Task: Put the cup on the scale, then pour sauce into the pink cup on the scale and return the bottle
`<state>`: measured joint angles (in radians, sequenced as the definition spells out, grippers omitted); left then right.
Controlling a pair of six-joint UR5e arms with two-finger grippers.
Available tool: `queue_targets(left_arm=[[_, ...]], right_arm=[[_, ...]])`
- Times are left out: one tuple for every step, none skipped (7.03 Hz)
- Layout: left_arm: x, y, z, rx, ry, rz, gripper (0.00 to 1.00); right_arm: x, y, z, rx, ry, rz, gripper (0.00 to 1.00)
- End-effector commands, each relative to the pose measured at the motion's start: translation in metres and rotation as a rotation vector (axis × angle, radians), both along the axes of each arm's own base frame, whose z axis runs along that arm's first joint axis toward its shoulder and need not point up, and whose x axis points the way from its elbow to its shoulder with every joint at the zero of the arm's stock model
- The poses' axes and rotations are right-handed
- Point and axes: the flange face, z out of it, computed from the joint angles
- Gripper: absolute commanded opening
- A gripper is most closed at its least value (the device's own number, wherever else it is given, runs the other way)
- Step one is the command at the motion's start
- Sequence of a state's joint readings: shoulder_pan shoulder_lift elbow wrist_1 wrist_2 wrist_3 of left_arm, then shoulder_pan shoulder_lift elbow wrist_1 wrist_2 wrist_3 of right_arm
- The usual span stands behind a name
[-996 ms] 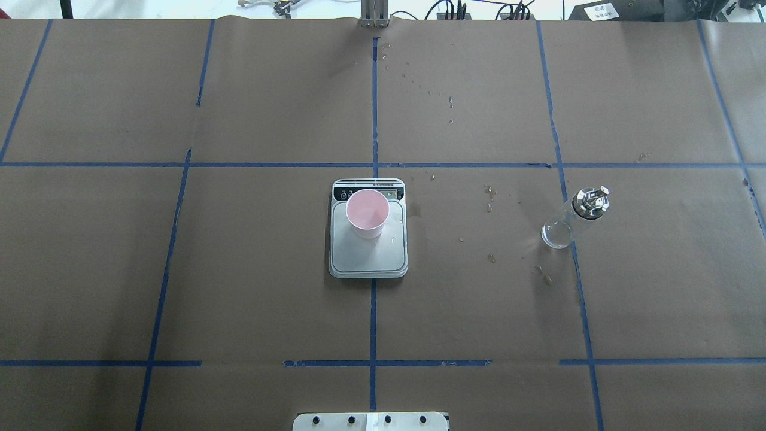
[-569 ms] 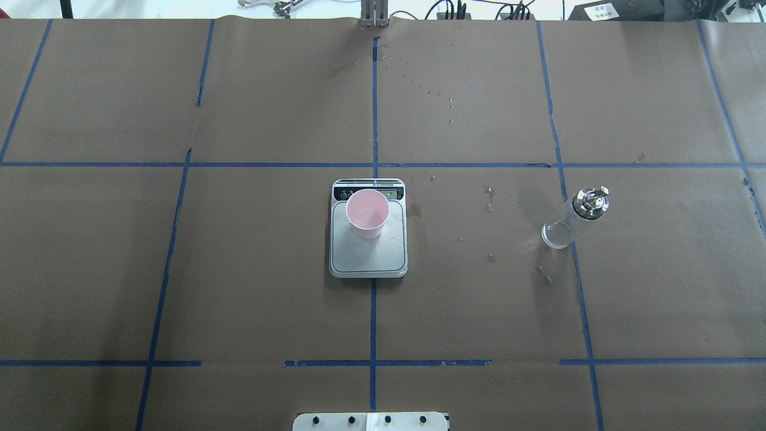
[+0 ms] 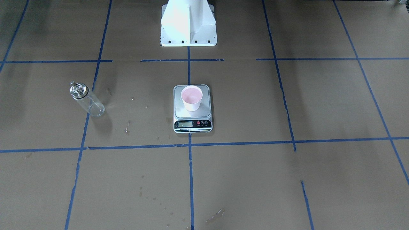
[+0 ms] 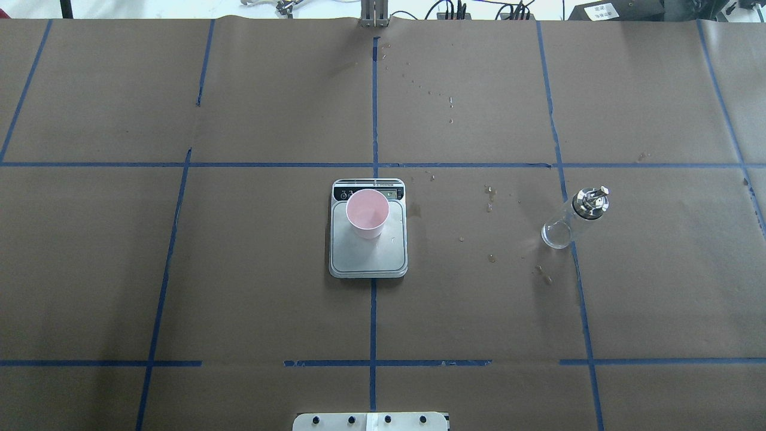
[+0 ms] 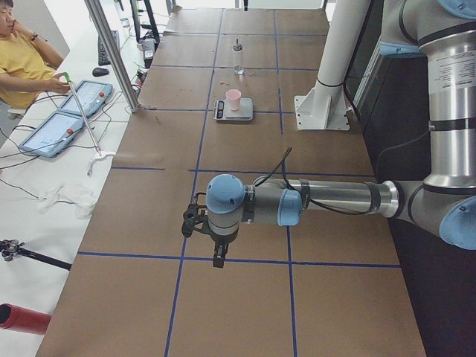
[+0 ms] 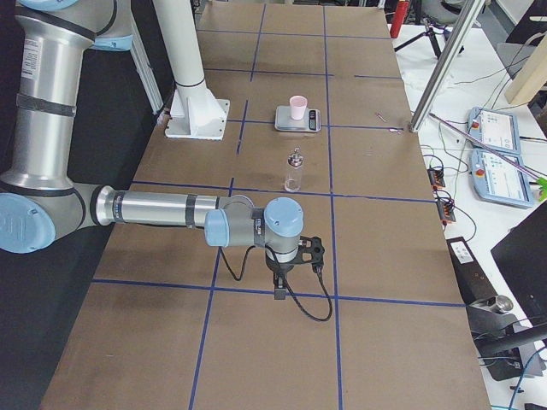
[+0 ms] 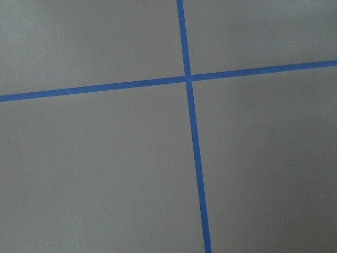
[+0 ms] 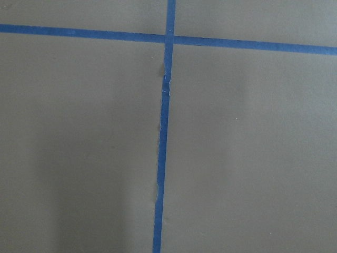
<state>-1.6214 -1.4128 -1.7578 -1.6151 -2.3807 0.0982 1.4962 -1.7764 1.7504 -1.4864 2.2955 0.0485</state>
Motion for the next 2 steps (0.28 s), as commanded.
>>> queue_targets(left_arm=[[-0.0001, 0.0, 0.0, 0.0, -0.002, 0.0, 1.0], [-0.0001, 0.0001, 0.0008, -0.001, -0.001, 0.0, 1.0]], right_arm=[[-0.0002, 0.0001, 0.0014, -0.002, 0.001, 0.0, 1.0], [-0.0002, 0.0001, 0.0015, -0.002, 0.001, 0.0, 1.0]])
